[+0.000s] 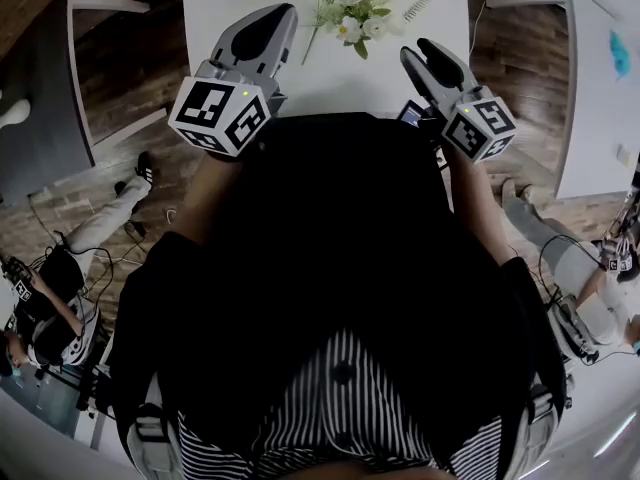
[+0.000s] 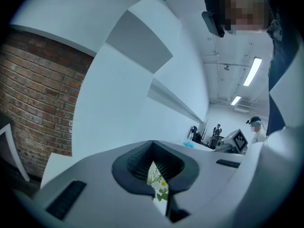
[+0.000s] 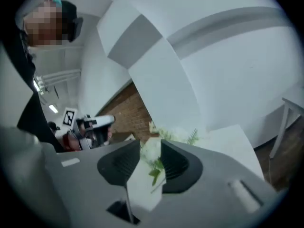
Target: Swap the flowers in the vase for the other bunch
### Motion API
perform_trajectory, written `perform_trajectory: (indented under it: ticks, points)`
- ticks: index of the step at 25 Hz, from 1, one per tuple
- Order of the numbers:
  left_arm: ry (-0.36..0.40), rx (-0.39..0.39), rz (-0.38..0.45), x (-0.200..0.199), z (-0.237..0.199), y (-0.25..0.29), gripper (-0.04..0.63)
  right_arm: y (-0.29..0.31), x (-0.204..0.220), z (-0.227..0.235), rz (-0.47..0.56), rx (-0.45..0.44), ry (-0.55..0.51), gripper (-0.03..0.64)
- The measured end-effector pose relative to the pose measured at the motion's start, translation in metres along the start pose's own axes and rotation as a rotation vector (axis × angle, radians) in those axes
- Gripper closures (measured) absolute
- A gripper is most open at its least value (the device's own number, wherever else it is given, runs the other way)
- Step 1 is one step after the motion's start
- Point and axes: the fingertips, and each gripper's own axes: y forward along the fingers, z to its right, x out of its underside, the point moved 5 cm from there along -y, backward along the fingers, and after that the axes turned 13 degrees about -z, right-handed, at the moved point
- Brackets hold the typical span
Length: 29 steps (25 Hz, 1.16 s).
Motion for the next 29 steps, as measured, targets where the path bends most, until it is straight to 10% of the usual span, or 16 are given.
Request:
perform_trajectory:
  ticks: [2, 15, 29]
  points:
    - [0.02, 0.032, 0.007, -0.005, 0.008, 0.006, 0.591, -0.02, -0.029, -0.01, 0.112, -0.055, 0.012, 0.615]
    - [0.073, 0.11, -0.016, -0.003, 0.017, 0.006, 0.592, -0.04, -0.07, -0.002, 0.192, -0.068, -0.088, 0.617]
    - [-0.09, 0.023, -0.016, 0.023, -0.027, -0.013, 0.591, -0.037, -0.068, 0.004, 0.176, -0.058, -0.082, 0.617]
